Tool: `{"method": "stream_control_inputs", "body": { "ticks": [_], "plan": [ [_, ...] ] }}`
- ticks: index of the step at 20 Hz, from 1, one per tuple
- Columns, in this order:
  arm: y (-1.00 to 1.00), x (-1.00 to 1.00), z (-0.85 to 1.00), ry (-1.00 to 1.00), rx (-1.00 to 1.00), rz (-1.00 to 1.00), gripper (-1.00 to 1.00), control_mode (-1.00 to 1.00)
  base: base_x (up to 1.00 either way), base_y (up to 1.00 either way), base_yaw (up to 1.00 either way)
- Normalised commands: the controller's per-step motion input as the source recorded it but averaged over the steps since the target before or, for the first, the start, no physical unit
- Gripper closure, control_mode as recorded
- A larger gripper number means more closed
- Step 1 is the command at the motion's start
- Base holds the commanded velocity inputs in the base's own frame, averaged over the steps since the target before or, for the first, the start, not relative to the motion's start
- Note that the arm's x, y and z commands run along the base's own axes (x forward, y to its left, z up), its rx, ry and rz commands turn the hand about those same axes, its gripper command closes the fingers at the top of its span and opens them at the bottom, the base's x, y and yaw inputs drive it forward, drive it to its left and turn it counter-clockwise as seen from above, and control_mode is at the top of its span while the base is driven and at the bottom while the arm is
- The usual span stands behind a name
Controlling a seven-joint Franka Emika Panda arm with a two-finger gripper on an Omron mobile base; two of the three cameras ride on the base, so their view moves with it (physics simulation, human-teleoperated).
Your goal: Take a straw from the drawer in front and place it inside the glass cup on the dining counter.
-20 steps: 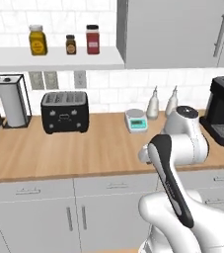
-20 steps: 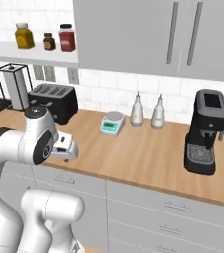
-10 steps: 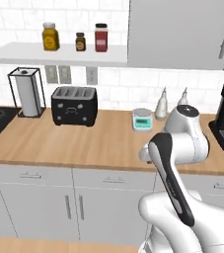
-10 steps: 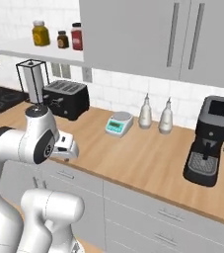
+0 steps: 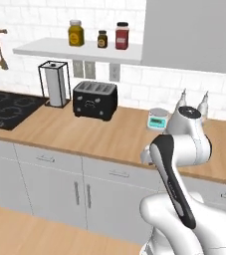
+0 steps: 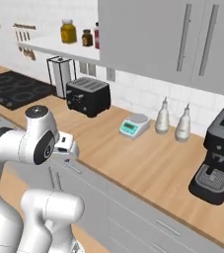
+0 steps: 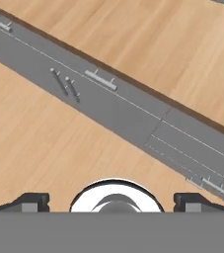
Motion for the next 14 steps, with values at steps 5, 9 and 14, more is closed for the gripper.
{"method": "stream_control_inputs", "body": {
  "ticks": [5,9,14],
  "plan": [
    [0.0,0.0,0.0,0.0,0.0,0.0,-1.0,1.0,0.0,-0.66,0.45],
    [0.0,0.0,0.0,0.0,0.0,0.0,-1.0,1.0,0.02,-0.57,0.45],
    [0.0,0.0,0.0,0.0,0.0,0.0,-1.0,1.0,0.01,-0.51,0.45]
  ]
}}
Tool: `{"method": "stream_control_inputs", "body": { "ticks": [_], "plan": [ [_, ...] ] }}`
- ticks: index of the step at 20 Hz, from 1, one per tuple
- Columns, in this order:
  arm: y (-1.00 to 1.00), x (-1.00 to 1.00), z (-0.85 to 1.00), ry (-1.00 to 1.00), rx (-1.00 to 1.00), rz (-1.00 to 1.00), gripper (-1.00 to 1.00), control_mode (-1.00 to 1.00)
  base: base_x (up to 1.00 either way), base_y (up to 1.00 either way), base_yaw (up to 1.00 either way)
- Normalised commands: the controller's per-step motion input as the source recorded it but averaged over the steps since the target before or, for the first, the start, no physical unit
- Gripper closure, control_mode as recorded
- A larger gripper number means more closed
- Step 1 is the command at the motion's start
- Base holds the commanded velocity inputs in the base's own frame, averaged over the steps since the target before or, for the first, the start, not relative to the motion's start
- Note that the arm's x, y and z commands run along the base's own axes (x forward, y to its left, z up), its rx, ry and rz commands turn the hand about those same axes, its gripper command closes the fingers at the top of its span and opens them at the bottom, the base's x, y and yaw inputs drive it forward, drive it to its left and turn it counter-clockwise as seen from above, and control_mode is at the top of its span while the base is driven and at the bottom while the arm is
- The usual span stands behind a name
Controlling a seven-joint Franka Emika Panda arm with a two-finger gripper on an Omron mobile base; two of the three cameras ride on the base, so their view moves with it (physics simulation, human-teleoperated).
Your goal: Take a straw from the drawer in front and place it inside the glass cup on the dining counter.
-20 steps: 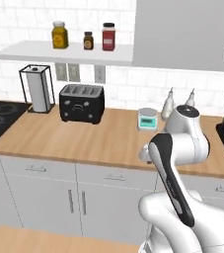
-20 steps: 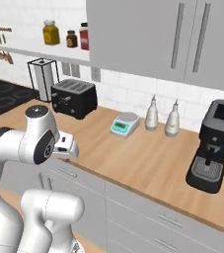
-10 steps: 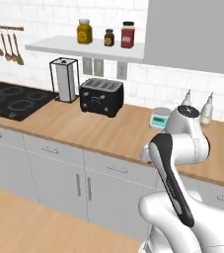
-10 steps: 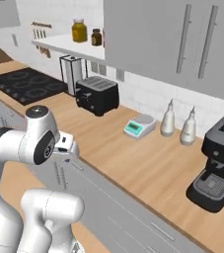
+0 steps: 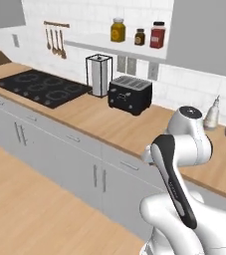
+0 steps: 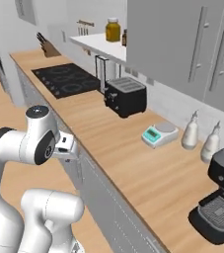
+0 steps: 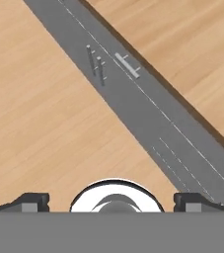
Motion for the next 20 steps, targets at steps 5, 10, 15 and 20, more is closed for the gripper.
{"method": "stream_control_inputs", "body": {
  "ticks": [5,10,15,20],
  "plan": [
    [0.0,0.0,0.0,0.0,0.0,0.0,-1.0,1.0,0.0,-0.59,0.45],
    [0.0,0.0,0.0,0.0,0.0,0.0,-1.0,1.0,0.0,-0.6,0.45],
    [0.0,0.0,0.0,0.0,0.0,0.0,-1.0,1.0,-0.02,-0.41,0.43],
    [-0.18,-0.08,-0.43,-0.13,-0.01,0.34,-1.0,-1.0,0.0,0.0,0.0]
  ]
}}
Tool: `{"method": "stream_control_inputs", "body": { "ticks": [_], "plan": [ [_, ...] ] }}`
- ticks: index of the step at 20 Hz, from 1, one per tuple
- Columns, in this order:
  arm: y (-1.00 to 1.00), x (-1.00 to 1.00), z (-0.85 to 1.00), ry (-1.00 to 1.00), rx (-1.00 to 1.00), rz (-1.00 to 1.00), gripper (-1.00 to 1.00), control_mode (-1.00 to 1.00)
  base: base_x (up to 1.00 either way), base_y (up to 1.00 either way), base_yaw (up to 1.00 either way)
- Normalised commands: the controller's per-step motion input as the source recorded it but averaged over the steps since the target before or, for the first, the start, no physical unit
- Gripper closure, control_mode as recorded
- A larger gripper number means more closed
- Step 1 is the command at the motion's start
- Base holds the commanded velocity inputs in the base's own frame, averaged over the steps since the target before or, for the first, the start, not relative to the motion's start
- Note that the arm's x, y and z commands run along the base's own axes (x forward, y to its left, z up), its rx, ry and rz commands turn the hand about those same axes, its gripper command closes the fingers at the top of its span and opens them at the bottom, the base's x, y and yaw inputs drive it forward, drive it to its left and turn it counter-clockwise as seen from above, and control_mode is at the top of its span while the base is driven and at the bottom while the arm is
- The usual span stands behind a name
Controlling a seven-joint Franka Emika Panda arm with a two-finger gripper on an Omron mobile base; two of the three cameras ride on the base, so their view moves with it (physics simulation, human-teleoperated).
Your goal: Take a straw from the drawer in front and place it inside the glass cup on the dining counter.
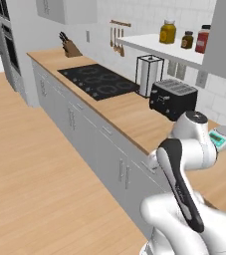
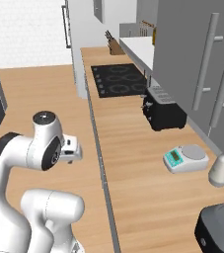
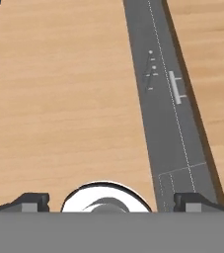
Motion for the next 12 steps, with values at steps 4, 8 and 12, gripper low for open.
{"method": "stream_control_inputs", "body": {
  "ticks": [4,8,12],
  "plan": [
    [0.03,0.62,-0.54,0.02,-0.3,0.04,-1.0,-1.0,0.0,0.0,0.0],
    [0.03,1.0,-0.39,0.16,-0.36,0.0,-1.0,-1.0,0.0,0.0,0.0],
    [0.0,0.81,-0.46,-0.02,-0.13,-0.24,-1.0,-1.0,0.0,0.0,0.0]
  ]
}}
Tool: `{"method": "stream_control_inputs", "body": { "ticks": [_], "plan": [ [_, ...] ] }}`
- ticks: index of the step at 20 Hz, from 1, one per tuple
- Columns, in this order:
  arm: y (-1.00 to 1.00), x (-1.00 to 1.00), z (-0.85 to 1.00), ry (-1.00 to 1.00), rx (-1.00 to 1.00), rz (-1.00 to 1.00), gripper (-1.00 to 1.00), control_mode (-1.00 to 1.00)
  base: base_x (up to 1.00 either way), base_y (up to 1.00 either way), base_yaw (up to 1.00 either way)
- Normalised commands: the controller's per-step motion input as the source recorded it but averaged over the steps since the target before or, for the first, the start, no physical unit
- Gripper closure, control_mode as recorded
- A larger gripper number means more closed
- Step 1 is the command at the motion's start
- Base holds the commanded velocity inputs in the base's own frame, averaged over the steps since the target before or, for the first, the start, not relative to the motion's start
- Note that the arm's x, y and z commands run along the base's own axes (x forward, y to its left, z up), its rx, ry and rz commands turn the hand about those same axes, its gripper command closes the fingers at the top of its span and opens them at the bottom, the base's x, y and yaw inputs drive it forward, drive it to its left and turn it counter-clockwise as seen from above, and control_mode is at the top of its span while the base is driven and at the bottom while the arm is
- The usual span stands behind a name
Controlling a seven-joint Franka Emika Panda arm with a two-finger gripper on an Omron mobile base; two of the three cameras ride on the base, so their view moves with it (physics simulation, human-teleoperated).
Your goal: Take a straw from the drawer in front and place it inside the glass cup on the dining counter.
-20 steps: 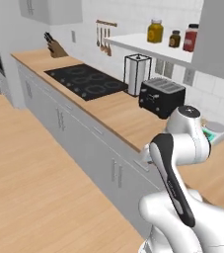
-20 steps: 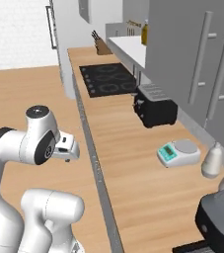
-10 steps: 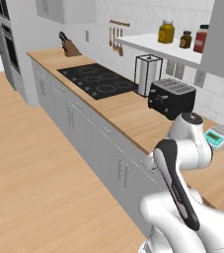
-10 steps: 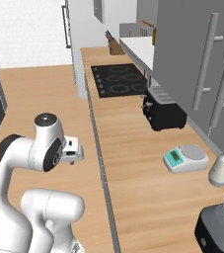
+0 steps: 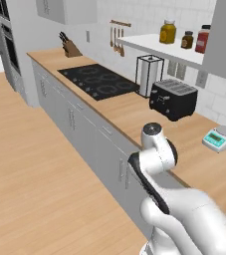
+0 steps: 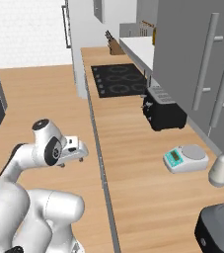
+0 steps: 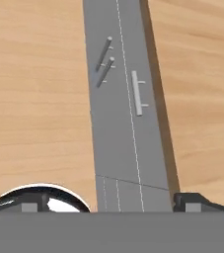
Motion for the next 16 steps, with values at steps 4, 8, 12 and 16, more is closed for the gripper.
{"method": "stream_control_inputs", "body": {
  "ticks": [4,8,12,16],
  "plan": [
    [0.0,0.73,-0.53,-0.06,-0.05,-0.31,-1.0,-1.0,0.0,0.0,0.0],
    [0.0,0.31,-0.57,0.04,-0.18,-0.02,-1.0,-1.0,0.0,0.0,0.0],
    [0.0,0.27,-0.65,0.17,-0.35,0.05,-1.0,-1.0,0.0,0.0,0.0],
    [0.0,0.21,-0.57,0.06,-0.38,0.04,-1.0,-1.0,0.0,0.0,0.0]
  ]
}}
